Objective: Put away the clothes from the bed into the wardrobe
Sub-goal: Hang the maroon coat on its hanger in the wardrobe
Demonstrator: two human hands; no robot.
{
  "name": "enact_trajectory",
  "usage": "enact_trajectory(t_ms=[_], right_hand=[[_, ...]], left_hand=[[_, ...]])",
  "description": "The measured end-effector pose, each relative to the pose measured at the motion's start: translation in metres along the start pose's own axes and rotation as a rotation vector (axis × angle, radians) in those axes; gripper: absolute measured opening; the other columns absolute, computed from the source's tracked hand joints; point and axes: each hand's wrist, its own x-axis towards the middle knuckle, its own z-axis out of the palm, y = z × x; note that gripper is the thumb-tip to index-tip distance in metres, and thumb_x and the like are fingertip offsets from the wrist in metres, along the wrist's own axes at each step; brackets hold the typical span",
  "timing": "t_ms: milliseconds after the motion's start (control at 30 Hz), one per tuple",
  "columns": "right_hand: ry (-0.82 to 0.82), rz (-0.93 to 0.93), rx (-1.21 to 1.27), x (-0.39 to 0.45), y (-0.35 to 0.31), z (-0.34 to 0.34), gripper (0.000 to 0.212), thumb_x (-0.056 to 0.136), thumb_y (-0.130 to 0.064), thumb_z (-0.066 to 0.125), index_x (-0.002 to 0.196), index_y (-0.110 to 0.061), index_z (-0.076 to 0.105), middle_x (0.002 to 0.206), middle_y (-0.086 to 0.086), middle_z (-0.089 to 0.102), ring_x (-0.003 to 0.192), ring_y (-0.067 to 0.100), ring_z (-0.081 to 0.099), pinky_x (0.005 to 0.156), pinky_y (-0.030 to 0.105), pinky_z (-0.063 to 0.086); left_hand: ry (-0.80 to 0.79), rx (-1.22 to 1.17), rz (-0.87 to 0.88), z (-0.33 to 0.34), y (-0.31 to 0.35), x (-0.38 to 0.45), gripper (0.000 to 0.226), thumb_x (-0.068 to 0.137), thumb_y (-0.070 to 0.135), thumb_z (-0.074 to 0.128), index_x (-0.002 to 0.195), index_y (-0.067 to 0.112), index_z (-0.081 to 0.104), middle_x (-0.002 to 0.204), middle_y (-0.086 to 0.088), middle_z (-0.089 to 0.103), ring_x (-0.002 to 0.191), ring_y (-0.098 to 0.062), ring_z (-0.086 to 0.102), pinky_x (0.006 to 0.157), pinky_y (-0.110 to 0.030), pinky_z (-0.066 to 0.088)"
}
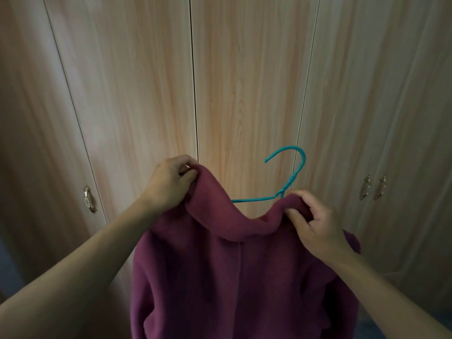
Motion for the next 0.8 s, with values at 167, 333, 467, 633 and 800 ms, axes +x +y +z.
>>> enact_trajectory(t_ms=[167, 333, 467, 633, 800], right_hand=[[0.010, -0.028, -0.010, 0.001, 0.003, 0.014, 0.015, 0.088, -0.032, 0.059, 0.101, -0.027, 0.062, 0.096, -0.013, 0.066, 0.088, 0.003, 0.065, 0.079, 0.010, 0.047], [-0.009, -0.032, -0.058, 0.002, 0.004, 0.022, 0.028, 0.089, -0.006, 0.069, 0.101, -0.030, 0.060, 0.096, -0.016, 0.065, 0.086, -0.001, 0.063, 0.075, 0.006, 0.045], [-0.001, -0.016, -0.089, 0.006, 0.007, 0.023, 0.018, 0.088, -0.020, 0.067, 0.100, -0.032, 0.062, 0.096, -0.016, 0.065, 0.086, 0.003, 0.064, 0.074, 0.009, 0.046], [0.045, 0.060, -0.083, 0.013, 0.012, 0.023, 0.024, 0.087, -0.011, 0.071, 0.097, -0.032, 0.064, 0.095, -0.018, 0.067, 0.085, 0.002, 0.065, 0.075, 0.010, 0.047], [0.061, 0.090, -0.031, 0.021, 0.012, 0.026, 0.023, 0.088, -0.011, 0.069, 0.093, -0.033, 0.064, 0.090, -0.017, 0.068, 0.084, 0.005, 0.066, 0.074, 0.012, 0.048]], left_hand=[[-0.192, 0.295, -0.090, 0.006, -0.004, 0.013, 0.017, 0.090, 0.007, 0.059, 0.090, 0.022, 0.067, 0.082, -0.002, 0.069, 0.075, -0.011, 0.061, 0.062, -0.017, 0.042], [-0.375, 0.228, -0.091, 0.020, -0.008, -0.002, 0.015, 0.088, 0.009, 0.061, 0.079, 0.016, 0.070, 0.068, 0.004, 0.068, 0.055, 0.004, 0.056, 0.055, -0.011, 0.042], [-0.427, 0.152, -0.067, 0.016, -0.019, -0.015, 0.044, 0.102, 0.036, 0.046, 0.066, 0.013, 0.059, 0.058, 0.011, 0.049, 0.053, -0.002, 0.043, 0.059, -0.025, 0.037], [-0.508, -0.030, 0.039, 0.000, -0.030, -0.035, 0.039, 0.093, 0.056, 0.053, 0.075, 0.021, 0.060, 0.069, 0.012, 0.052, 0.064, -0.007, 0.046, 0.062, -0.030, 0.039], [-0.149, 0.229, 0.264, 0.002, -0.036, -0.044, 0.030, 0.081, 0.046, 0.067, 0.104, 0.027, 0.067, 0.091, 0.017, 0.067, 0.085, -0.003, 0.061, 0.077, -0.024, 0.047]])
